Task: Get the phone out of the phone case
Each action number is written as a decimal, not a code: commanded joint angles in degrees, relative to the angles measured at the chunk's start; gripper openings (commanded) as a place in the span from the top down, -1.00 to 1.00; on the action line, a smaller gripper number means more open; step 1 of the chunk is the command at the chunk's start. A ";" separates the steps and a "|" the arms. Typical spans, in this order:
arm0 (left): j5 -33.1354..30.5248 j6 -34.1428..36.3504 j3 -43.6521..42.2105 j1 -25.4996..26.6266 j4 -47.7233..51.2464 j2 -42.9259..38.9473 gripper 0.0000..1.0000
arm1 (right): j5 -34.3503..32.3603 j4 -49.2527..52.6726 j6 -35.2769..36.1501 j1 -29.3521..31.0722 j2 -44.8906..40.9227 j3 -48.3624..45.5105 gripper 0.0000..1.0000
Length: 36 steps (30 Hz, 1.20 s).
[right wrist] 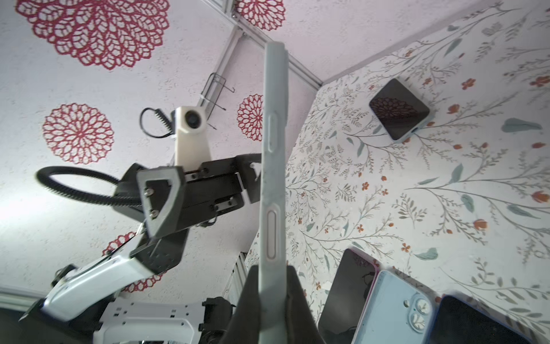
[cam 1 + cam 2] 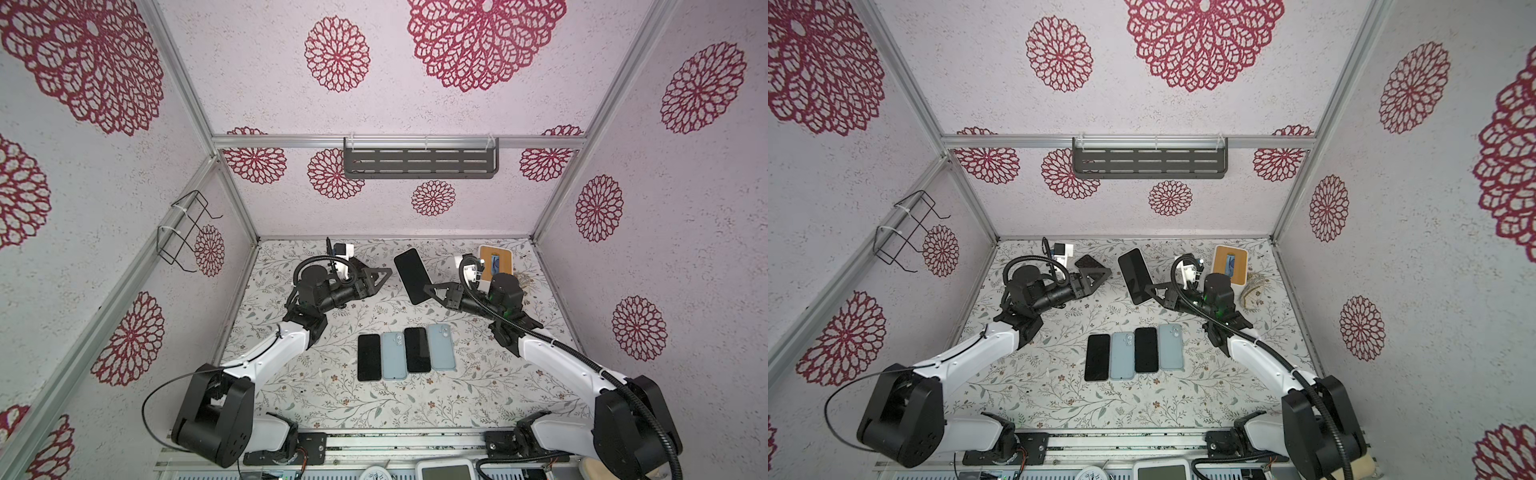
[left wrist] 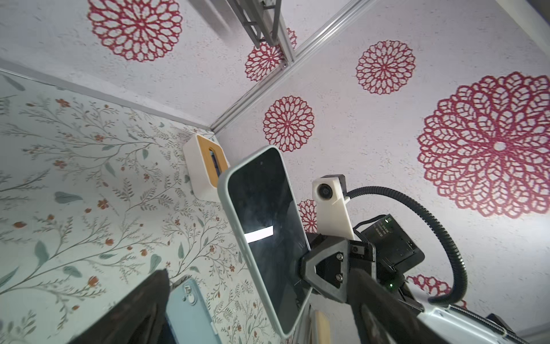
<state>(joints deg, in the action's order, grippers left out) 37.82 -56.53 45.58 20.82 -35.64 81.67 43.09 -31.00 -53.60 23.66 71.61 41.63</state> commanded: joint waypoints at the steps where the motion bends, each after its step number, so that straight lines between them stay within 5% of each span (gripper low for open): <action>1: 5.77 -10.40 -1.90 0.78 -23.25 5.75 -0.94 | 4.95 -10.98 -4.63 -0.02 -2.10 -0.11 1.00; 13: 8.02 -23.05 2.78 3.37 -42.85 21.21 -1.00 | 5.27 -15.91 -8.07 -0.01 -2.01 -3.04 1.00; 22: 9.96 -26.04 5.17 4.67 -45.75 24.67 -0.01 | 5.35 -15.40 -7.66 -0.02 -2.22 -3.31 1.00; 34: 10.66 -27.59 4.96 4.59 -45.75 21.47 0.92 | 4.68 -12.22 -4.76 -0.01 -4.00 -3.04 1.00; 36: 10.20 -27.24 4.46 4.40 -44.79 19.06 1.00 | 4.39 -10.66 -3.16 0.07 -5.32 -3.14 0.64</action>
<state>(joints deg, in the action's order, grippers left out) 47.77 -86.35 49.93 25.15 -79.77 104.42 47.27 -39.22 -58.87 23.70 70.22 37.34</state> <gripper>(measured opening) 0.124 0.156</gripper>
